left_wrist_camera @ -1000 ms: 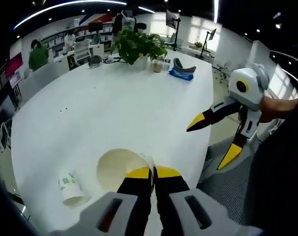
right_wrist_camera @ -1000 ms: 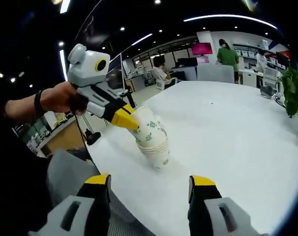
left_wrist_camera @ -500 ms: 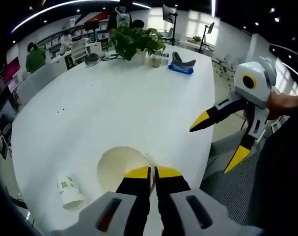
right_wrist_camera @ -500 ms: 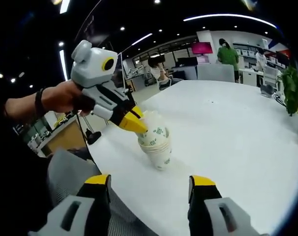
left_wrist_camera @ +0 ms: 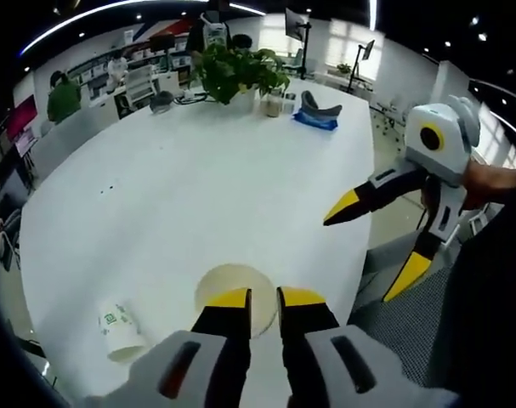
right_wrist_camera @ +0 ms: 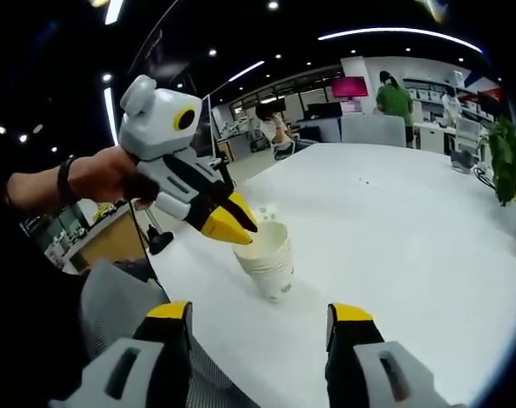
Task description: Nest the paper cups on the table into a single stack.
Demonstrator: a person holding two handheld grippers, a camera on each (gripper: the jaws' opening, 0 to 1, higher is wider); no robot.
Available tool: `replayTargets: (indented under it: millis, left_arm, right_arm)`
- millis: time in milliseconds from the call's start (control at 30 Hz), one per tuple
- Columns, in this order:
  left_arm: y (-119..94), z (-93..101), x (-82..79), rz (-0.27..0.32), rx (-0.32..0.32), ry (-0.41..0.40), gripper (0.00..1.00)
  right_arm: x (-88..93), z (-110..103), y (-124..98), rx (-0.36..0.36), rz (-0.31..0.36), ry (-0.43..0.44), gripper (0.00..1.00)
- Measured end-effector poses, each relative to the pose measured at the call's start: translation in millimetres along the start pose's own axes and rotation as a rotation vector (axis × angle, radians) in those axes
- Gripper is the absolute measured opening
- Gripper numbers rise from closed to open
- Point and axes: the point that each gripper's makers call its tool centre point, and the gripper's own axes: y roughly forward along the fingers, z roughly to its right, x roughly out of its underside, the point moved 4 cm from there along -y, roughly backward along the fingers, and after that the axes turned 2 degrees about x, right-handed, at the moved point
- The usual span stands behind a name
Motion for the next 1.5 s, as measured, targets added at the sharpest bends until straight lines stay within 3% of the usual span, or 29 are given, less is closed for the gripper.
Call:
replayTargets:
  millis: [367,633,900,1067,1500]
  left_arm:
    - [-8.7,-8.1,5.2,0.024,-0.055,0.008,0.24]
    - [-25.8,-16.4,5.3,0.118,-0.088,-0.024,0.32]
    - [-54.2,-47.7,19.1,0.194,-0.221,-0.082,0.35]
    - [-70.7,-74.3,45.0,0.191,-0.313,-0.125,0.37]
    - [-67.4,-117.4,93.0,0.129,-0.404,-0.152,0.45]
  right_arm:
    - [2.5,-2.1,-0.1,-0.001,-0.005,0.004,0.64]
    - [3.5,-0.9,2.3,-0.001,-0.013,0.005,0.64]
    - [3.2,-1.1,3.1,0.001,-0.017,0.008,0.64]
    - [5.3,0.7,4.1,0.002,-0.024,0.009,0.64]
    - [2.4,-1.5,8.5,0.008,-0.027,0.003,0.64]
